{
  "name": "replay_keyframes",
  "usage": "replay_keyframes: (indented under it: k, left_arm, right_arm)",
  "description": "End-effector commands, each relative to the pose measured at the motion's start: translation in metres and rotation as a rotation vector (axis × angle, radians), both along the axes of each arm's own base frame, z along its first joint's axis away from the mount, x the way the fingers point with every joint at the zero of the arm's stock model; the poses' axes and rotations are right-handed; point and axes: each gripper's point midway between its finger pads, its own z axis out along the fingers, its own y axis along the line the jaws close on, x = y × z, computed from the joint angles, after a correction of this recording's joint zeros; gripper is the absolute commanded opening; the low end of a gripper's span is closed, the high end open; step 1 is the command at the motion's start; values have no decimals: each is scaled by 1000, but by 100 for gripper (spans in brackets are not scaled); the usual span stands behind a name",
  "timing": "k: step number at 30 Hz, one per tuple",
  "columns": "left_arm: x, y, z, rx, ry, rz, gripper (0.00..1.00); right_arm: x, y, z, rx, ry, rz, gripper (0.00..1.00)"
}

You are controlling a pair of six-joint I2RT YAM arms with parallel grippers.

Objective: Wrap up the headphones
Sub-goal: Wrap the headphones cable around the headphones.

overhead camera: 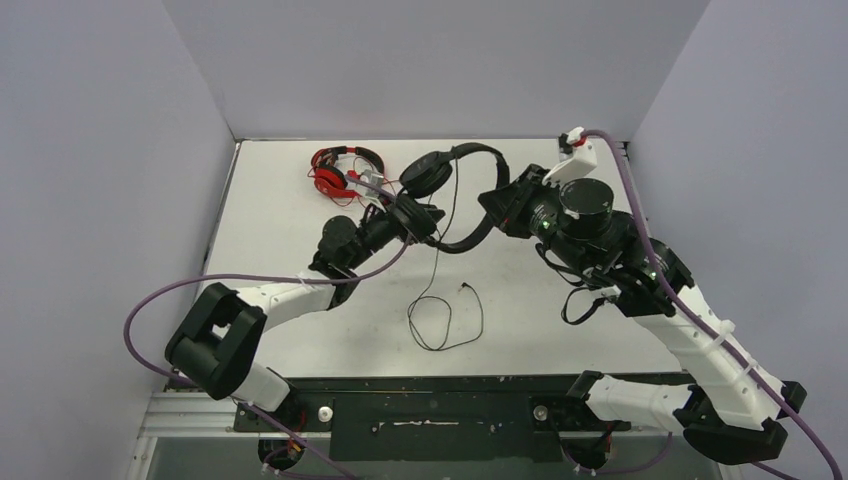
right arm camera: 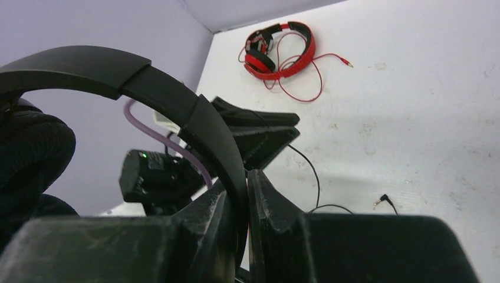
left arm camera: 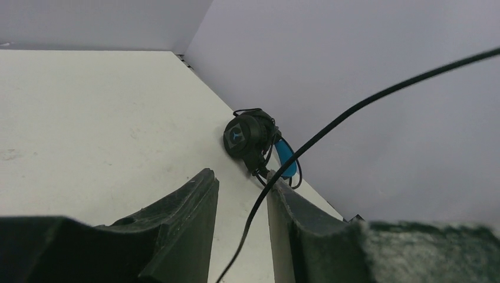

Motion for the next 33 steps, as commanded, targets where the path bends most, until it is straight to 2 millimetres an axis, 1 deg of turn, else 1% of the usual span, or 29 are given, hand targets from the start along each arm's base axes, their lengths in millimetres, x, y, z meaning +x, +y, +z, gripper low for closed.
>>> replay_keyframes:
  k: [1, 2, 3, 8, 11, 15, 17, 18, 21, 22, 23, 24, 26, 27, 29, 31, 33]
  left_arm:
    - [-2, -17, 14, 12, -104, 13, 35]
    - [-4, -21, 12, 21, -110, 9, 35]
    - [-4, -24, 6, 30, -106, 5, 35]
    - [-11, -41, -20, 53, -84, -15, 37]
    - [-14, -51, -34, 77, -77, -27, 36]
    - [-17, -58, -49, 90, -70, -36, 34]
    - [-21, -63, -53, 88, -71, -52, 40]
    - [-23, -65, -53, 85, -78, -61, 44]
    - [-33, -71, -46, 67, -125, -95, 57]
    - [-35, -71, -46, 67, -132, -97, 63]
    - [-36, -70, -47, 66, -133, -91, 70]
    - [-35, -67, -47, 65, -128, -74, 72]
    - [-32, -56, -50, 87, -118, -15, 73]
    - [-30, -49, -46, 106, -113, 32, 73]
    - [-23, -33, -51, 198, -95, 135, 73]
    - [-23, -21, -50, 240, -86, 181, 74]
    - [-29, -12, -47, 245, -96, 194, 77]
  right_arm:
    - [6, -18, 62, 190, -58, -124, 0]
    - [7, -19, 62, 186, -51, -137, 0]
    - [7, -23, 68, 194, -54, -156, 0]
    - [12, -37, 76, 185, -51, -233, 0]
    - [14, -41, 78, 172, -44, -261, 0]
    - [16, -46, 81, 170, -44, -293, 0]
    - [17, -48, 80, 169, -42, -305, 0]
    - [17, -48, 81, 169, -40, -309, 0]
    - [19, -47, 78, 156, -26, -314, 0]
    - [20, -47, 78, 153, -25, -318, 0]
    - [20, -47, 77, 150, -23, -322, 0]
    - [21, -47, 75, 147, -20, -327, 0]
    - [22, -47, 73, 141, -17, -331, 0]
    - [23, -47, 72, 137, -17, -332, 0]
    - [24, -47, 70, 130, -15, -336, 0]
    - [25, -47, 68, 124, -14, -341, 0]
    - [25, -47, 67, 125, -16, -340, 0]
